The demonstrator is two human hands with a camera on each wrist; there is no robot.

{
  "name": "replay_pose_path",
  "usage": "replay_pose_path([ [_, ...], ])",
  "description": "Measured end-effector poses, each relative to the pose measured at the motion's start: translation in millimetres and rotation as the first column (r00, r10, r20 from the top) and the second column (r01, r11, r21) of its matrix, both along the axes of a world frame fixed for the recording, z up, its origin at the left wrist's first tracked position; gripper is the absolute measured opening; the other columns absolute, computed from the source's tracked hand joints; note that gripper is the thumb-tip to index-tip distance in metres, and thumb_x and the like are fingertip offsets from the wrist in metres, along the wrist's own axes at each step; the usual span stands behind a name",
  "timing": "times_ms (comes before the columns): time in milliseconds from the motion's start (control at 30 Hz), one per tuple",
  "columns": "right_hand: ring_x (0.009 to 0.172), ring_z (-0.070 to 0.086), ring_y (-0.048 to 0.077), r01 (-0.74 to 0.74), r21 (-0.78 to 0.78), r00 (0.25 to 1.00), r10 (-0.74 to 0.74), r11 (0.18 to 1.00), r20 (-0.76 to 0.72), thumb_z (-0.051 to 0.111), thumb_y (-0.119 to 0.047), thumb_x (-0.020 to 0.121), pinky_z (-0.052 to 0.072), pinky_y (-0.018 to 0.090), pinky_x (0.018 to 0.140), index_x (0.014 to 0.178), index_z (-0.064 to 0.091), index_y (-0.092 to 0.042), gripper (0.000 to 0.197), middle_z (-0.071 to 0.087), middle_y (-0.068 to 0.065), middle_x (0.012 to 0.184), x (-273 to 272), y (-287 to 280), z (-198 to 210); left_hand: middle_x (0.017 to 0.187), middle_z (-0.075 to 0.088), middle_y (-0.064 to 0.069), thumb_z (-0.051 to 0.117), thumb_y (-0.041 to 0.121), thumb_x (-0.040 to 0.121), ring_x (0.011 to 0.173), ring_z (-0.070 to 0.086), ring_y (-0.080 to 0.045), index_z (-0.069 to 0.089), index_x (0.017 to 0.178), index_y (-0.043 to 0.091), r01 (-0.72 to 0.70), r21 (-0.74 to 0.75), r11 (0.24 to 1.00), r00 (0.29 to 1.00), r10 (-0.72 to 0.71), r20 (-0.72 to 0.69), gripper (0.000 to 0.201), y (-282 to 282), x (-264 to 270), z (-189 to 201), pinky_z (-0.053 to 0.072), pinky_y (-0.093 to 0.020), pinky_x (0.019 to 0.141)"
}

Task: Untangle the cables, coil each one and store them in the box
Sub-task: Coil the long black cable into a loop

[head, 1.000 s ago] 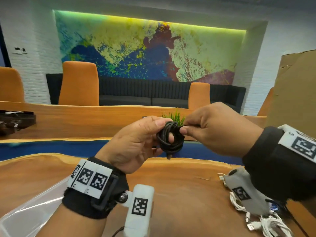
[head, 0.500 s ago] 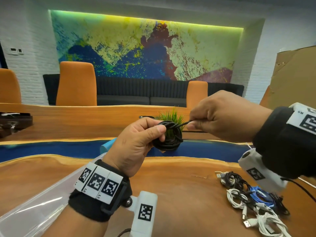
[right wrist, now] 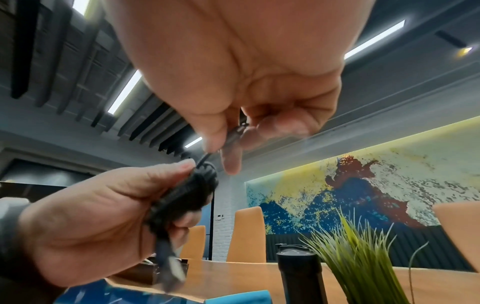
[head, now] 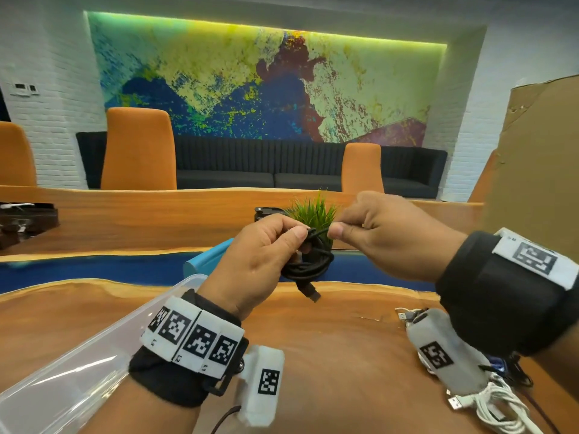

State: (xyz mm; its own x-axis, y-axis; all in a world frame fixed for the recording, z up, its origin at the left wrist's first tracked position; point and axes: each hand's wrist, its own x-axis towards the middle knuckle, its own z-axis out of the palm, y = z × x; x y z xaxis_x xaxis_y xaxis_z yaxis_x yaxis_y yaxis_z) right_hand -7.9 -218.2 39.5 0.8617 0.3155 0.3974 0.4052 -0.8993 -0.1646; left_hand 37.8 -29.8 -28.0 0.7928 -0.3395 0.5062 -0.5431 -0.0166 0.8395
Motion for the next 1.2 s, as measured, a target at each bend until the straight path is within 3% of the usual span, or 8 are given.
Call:
replay_pose_path([
  [167, 0.072, 0.056, 0.003, -0.006, -0.058, 0.973, -0.007, 0.998, -0.230, 0.060, -0.027, 0.096, 0.043, 0.019, 0.064, 0.088, 0.072, -0.027, 0.014, 0.060, -0.014, 0.073, -3, 1, 1, 0.096, 0.073, -0.011, 0.050, 0.012, 0.102, 0.086, 0.072, -0.015, 0.066, 0.107, 0.012, -0.022, 0.051, 0.998, 0.999, 0.020, 0.034, 0.017, 1, 2, -3, 0.056, -0.021, 0.065],
  [367, 0.069, 0.053, 0.003, 0.009, -0.001, 0.990, -0.009, 1.000, -0.141, 0.059, -0.026, 0.096, 0.039, 0.021, 0.063, 0.083, 0.064, -0.025, 0.014, 0.058, -0.010, 0.074, -4, 0, -4, 0.089, 0.073, -0.009, 0.048, 0.009, 0.103, 0.081, 0.069, -0.019, 0.066, 0.106, 0.012, 0.035, 0.060, 0.998, 0.999, -0.035, -0.004, 0.018, 1, 4, -5, 0.057, -0.026, 0.072],
  [500, 0.056, 0.060, 0.007, 0.036, 0.334, 0.980, 0.032, 0.942, -0.194, 0.057, -0.019, 0.097, 0.050, 0.019, 0.054, 0.081, 0.063, -0.020, 0.017, 0.062, 0.000, 0.073, -2, 0, -8, 0.088, 0.072, -0.003, 0.052, 0.005, 0.100, 0.081, 0.069, -0.011, 0.064, 0.109, 0.011, 0.087, 0.069, 0.994, 0.996, -0.087, -0.006, 0.017, -1, 3, -5, 0.055, -0.024, 0.071],
  [600, 0.056, 0.060, 0.013, 0.094, 0.537, 0.953, 0.080, 0.838, -0.291, 0.057, -0.015, 0.097, 0.052, 0.021, 0.054, 0.087, 0.067, -0.012, 0.015, 0.062, 0.008, 0.073, -3, 0, -14, 0.099, 0.072, -0.008, 0.063, 0.004, 0.094, 0.090, 0.071, -0.020, 0.062, 0.111, 0.016, 0.105, 0.093, 0.990, 0.994, -0.105, -0.003, 0.021, 0, 4, -5, 0.059, -0.036, 0.078],
  [800, 0.054, 0.056, 0.013, 0.139, 0.669, 0.930, 0.136, 0.730, -0.342, 0.057, -0.009, 0.097, 0.055, 0.025, 0.053, 0.093, 0.067, 0.000, 0.014, 0.059, 0.011, 0.068, -2, 2, -22, 0.100, 0.071, -0.009, 0.073, 0.005, 0.086, 0.090, 0.073, -0.022, 0.060, 0.112, 0.018, 0.124, 0.082, 0.989, 0.990, -0.118, -0.071, 0.032, -1, 3, -6, 0.061, -0.043, 0.079],
  [1033, 0.060, 0.063, 0.013, 0.036, 0.477, 0.985, 0.050, 0.878, -0.167, 0.056, -0.016, 0.097, 0.057, 0.026, 0.057, 0.092, 0.068, -0.015, 0.012, 0.065, 0.005, 0.077, -5, 3, -19, 0.096, 0.072, -0.013, 0.067, 0.009, 0.080, 0.083, 0.070, -0.020, 0.059, 0.114, 0.000, 0.273, -0.265, 0.925, 0.915, -0.334, -0.227, 0.036, -5, -2, -4, 0.057, -0.027, 0.065],
  [1100, 0.064, 0.066, 0.014, 0.021, 0.571, 0.977, 0.105, 0.821, -0.188, 0.056, -0.011, 0.097, 0.058, 0.024, 0.058, 0.095, 0.067, -0.010, 0.012, 0.069, 0.013, 0.082, -4, 5, -21, 0.092, 0.072, -0.011, 0.064, 0.009, 0.081, 0.081, 0.069, -0.020, 0.059, 0.111, 0.000, 0.278, -0.318, 0.906, 0.909, -0.355, -0.217, 0.032, -6, -4, -2, 0.058, -0.028, 0.061],
  [1200, 0.077, 0.070, 0.028, 0.089, 0.818, 0.931, 0.244, 0.569, -0.271, 0.056, -0.004, 0.096, 0.061, 0.031, 0.062, 0.097, 0.064, 0.000, 0.009, 0.069, 0.023, 0.089, -3, 7, -26, 0.094, 0.072, -0.010, 0.067, 0.012, 0.087, 0.087, 0.070, -0.027, 0.061, 0.106, 0.007, 0.195, -0.241, 0.951, 0.967, -0.227, -0.113, 0.020, -10, -3, -3, 0.061, -0.040, 0.069],
])
